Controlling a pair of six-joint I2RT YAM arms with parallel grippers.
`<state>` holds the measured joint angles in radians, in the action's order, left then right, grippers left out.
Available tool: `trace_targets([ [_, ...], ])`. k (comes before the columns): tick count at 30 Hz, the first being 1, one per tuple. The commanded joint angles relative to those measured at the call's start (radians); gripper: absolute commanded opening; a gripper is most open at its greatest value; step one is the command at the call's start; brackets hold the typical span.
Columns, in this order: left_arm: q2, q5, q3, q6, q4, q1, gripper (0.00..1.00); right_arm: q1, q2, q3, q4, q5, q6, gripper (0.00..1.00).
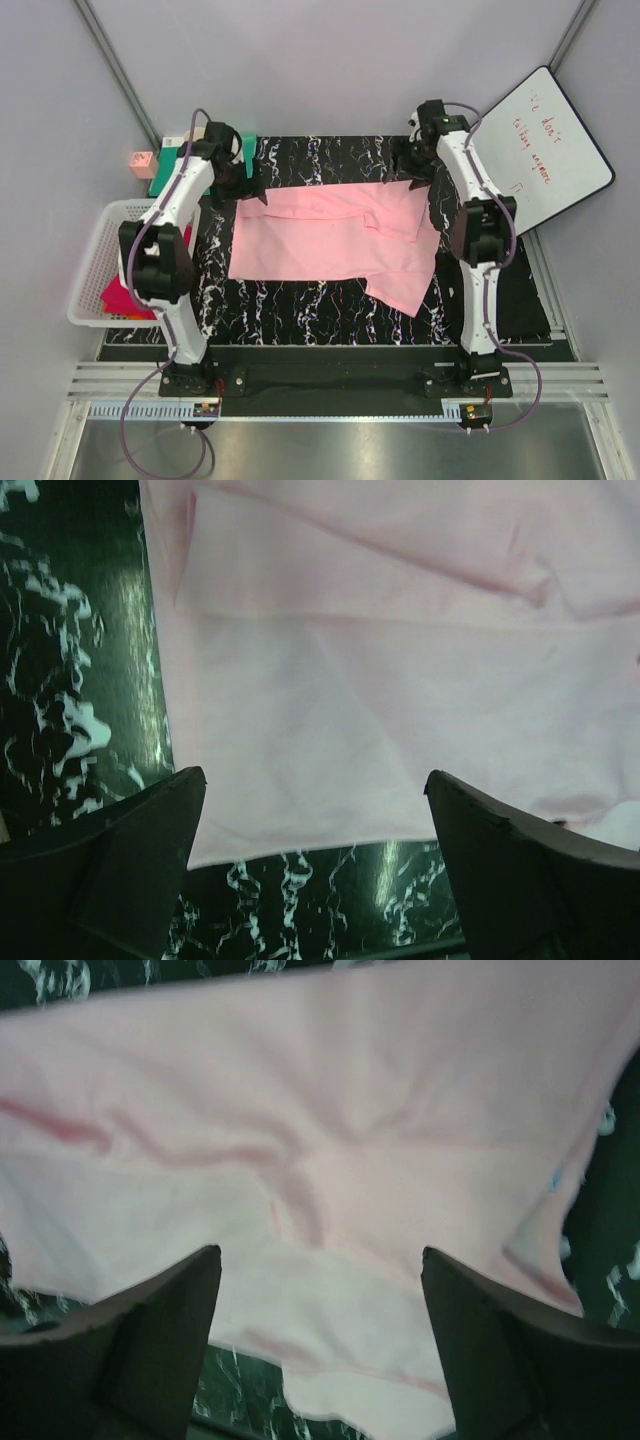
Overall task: Fold and stack the t-shirts
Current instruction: Fold the flattened tshirt in 1/3 of the way, then grap the side of the flattened tshirt closest away from the robot with both arms
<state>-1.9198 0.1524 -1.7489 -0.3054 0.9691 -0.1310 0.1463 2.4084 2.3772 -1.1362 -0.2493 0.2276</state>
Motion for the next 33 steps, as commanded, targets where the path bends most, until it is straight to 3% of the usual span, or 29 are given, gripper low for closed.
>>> trace_targets([
  [1, 0.165, 0.052, 0.177, 0.019, -0.032, -0.004, 0.99, 0.006, -0.357, -0.264, 0.026, -0.067, -0.002, 0.95],
  [3, 0.206, 0.062, 0.251, 0.012, -0.044, -0.004, 0.99, 0.006, -0.495, -0.488, 0.041, -0.087, 0.009, 0.99],
  [8, 0.315, 0.101, 0.504, -0.04, -0.118, -0.004, 0.99, 0.006, -0.773, -0.974, 0.082, -0.16, 0.073, 1.0],
  [14, 0.375, 0.033, 0.684, -0.077, -0.147, -0.004, 0.98, 0.01, -1.054, -1.35, 0.089, -0.206, 0.2, 1.0],
  [17, 0.381, 0.003, 0.739, -0.092, -0.159, -0.004, 0.97, 0.016, -1.146, -1.475, 0.121, -0.225, 0.271, 1.0],
  [22, 0.367, -0.043, 0.778, -0.139, -0.184, -0.004, 0.96, 0.015, -1.155, -1.589, 0.185, -0.184, 0.329, 0.97],
  [27, 0.346, -0.091, 0.755, -0.152, -0.181, -0.002, 0.96, 0.013, -1.071, -1.627, 0.262, -0.134, 0.362, 0.8],
  [33, 0.323, -0.174, 0.709, -0.17, -0.173, 0.001, 0.95, 0.015, -0.938, -1.621, 0.358, -0.093, 0.375, 0.73],
])
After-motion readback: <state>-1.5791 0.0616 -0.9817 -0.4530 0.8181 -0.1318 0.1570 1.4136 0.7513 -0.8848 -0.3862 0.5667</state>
